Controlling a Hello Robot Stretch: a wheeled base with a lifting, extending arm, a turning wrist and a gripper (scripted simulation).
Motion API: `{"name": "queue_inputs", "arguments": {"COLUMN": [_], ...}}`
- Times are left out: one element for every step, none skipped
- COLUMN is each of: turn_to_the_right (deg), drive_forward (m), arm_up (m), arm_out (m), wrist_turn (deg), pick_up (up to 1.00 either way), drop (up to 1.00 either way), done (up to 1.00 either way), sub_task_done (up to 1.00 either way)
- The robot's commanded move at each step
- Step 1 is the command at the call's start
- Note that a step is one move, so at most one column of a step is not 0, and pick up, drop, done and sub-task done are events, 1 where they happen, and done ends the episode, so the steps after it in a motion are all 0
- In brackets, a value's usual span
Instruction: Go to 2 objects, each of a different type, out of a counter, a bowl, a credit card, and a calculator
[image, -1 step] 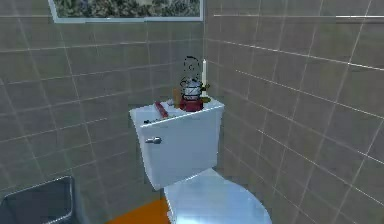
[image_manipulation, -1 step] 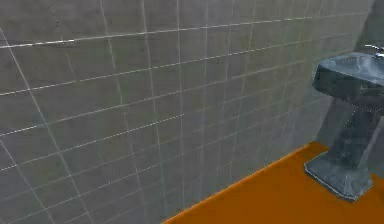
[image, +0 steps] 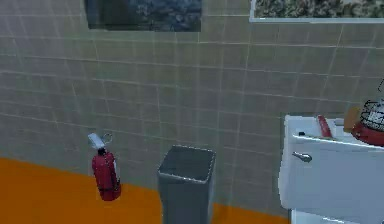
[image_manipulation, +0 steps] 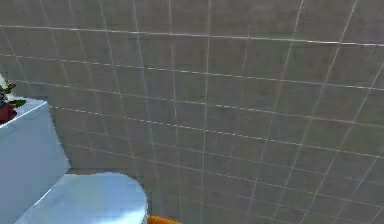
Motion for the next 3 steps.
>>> {"name": "queue_inputs", "arguments": {"turn_to_the_right": [-45.0,-45.0,-9.0], "drive_forward": [0.0,0.0,0.0], "arm_up": [0.0,0.0,0.0], "arm_out": [0.0,0.0,0.0], "wrist_turn": [0.0,0.0,0.0], "pick_up": [0.0,0.0,0.0], "drop": [0.0,0.0,0.0], "done": [0.0,0.0,0.0], "sub_task_done": [0.0,0.0,0.0]}}
